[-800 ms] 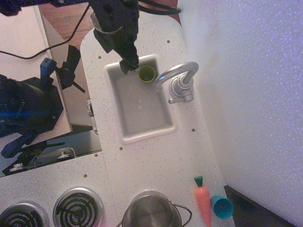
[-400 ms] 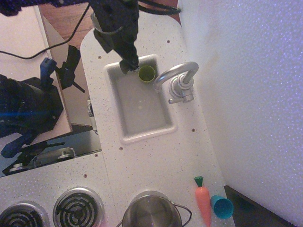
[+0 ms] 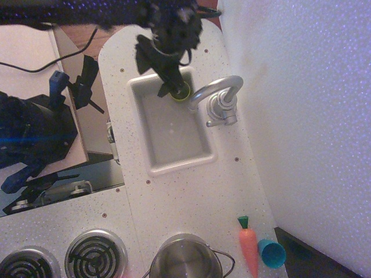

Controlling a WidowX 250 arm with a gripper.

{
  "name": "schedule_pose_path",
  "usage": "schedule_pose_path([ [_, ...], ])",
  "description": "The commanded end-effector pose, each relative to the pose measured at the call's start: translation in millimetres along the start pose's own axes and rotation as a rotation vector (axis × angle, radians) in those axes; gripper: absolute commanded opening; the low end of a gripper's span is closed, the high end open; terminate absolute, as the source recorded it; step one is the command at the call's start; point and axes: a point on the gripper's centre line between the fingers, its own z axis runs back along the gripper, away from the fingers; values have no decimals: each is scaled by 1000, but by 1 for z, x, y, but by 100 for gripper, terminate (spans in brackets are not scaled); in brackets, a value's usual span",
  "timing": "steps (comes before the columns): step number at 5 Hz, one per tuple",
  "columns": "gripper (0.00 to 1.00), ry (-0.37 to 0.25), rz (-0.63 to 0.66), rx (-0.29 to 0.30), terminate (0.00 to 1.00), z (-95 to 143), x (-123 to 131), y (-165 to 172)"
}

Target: Turn faucet right

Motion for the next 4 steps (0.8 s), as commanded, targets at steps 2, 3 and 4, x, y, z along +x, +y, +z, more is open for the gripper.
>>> schedule_pose_path([
  [2,100,-308,-118,-158,0,16,2,-34],
  [3,100,-364,-244,-247,0,39,4,-81],
  [4,100,-401,-296,-248,0,53,6,-104],
])
